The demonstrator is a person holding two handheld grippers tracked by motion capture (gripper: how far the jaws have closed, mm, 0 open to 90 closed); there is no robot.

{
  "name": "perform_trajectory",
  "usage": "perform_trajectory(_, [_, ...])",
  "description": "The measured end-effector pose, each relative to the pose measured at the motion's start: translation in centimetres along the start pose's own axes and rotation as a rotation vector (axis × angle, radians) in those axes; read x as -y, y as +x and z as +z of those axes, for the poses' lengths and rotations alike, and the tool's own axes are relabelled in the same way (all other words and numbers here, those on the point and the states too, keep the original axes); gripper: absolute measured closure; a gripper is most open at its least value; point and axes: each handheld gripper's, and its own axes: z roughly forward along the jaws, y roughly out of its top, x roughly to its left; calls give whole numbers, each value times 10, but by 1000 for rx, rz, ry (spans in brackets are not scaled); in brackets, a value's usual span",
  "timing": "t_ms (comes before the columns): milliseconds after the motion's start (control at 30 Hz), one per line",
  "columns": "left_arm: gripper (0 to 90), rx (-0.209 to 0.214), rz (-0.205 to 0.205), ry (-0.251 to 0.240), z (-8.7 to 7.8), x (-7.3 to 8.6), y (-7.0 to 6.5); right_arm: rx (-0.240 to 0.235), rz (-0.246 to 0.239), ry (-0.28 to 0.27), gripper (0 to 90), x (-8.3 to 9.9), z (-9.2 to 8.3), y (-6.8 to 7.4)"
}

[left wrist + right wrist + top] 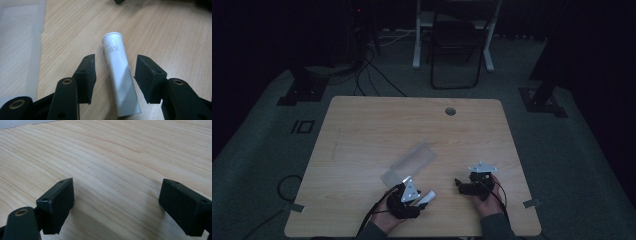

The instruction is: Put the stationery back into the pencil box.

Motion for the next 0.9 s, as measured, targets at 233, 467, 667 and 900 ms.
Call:
perform_trajectory(233, [531, 2, 8, 21, 4, 4, -4, 0, 0, 0, 128, 0, 0, 0])
perform_trajectory(467, [573, -5, 13, 32, 5, 5, -5, 0, 1, 0, 128, 0, 0, 0])
perform_trajectory(667, [626, -12, 19, 38, 6, 7, -6, 0, 1, 0, 128, 0, 0, 0])
perform_trajectory(900, [667, -17, 17, 48, 6, 8, -6, -1, 1, 0, 128, 0, 0, 0])
